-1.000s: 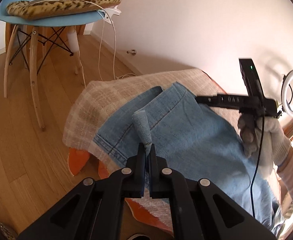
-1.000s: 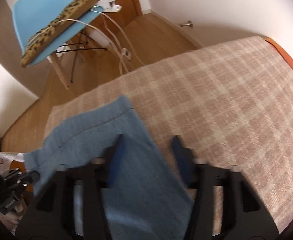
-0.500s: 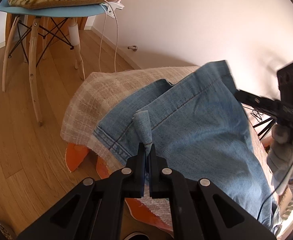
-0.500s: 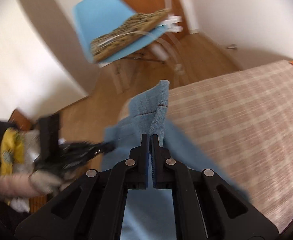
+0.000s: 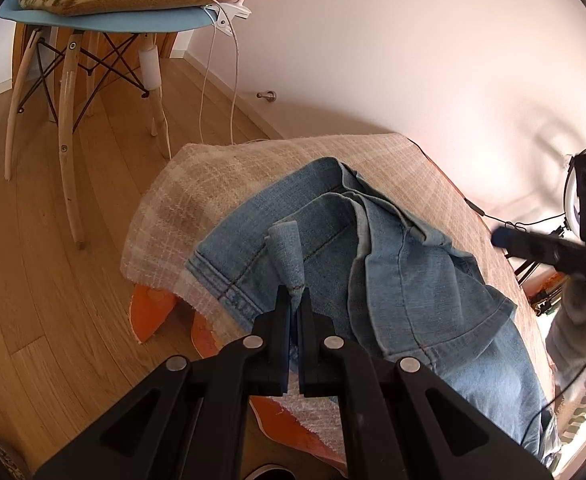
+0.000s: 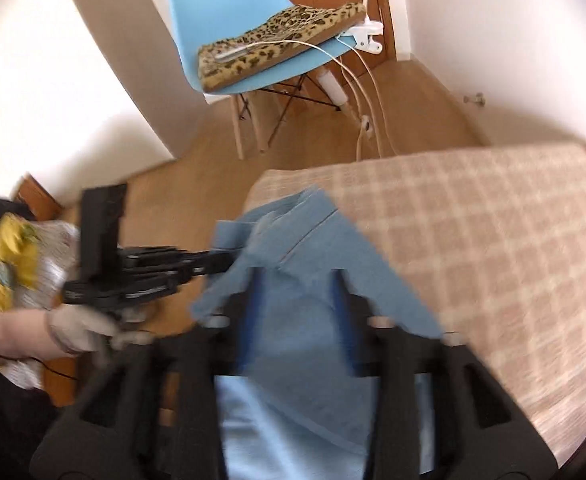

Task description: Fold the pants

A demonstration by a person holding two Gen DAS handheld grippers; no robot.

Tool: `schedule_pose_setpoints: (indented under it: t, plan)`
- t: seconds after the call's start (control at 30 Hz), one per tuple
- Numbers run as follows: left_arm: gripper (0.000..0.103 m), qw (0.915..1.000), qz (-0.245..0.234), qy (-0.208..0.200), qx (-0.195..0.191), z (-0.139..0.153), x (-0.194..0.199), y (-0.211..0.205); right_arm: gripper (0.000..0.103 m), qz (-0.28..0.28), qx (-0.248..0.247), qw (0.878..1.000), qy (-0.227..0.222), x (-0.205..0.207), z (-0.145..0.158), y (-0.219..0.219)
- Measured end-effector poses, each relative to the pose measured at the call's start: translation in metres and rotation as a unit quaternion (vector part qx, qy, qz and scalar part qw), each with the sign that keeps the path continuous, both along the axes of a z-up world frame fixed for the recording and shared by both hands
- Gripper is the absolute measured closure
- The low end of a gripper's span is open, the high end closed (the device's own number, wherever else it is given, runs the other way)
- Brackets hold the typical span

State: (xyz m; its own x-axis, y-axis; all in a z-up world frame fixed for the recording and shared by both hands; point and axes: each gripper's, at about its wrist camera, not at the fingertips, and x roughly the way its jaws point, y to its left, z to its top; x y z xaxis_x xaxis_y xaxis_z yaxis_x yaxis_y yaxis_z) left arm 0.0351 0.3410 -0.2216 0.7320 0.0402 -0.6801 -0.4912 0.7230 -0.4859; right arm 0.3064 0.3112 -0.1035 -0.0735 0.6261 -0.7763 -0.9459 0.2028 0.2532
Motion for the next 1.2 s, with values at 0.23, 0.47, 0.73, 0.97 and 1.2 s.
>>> schedule_pose_setpoints:
  t: [0.23,0.47,0.73,0.97,1.2]
  plan:
    - [0.103,1.0,0.002,-0.001,-0.007,0.0,0.0,0.001,0.043,0.064,-0.071,0.99,-0.101,-0.03,-0.032,0.043]
    - [0.103,0.9999,0.003,0.0,-0.011,0.0,0.0,0.002,0.098,-0.023,-0.049,0.993,-0.109,0.022,-0.023,0.057]
    - [0.103,0.9999,0.007,0.0,-0.01,0.001,0.001,0.001,0.075,-0.141,-0.101,0.968,-0.183,0.082,-0.022,0.081]
    - [0.103,0.9998,0.005,-0.002,-0.018,0.001,0.0,0.004,0.06,-0.039,-0.055,0.991,-0.115,0.038,0.011,0.015]
    - [0.103,0.9997,0.009,-0.004,-0.025,0.0,0.0,0.004,0.06,0.092,-0.093,0.986,-0.107,-0.045,-0.004,-0.012]
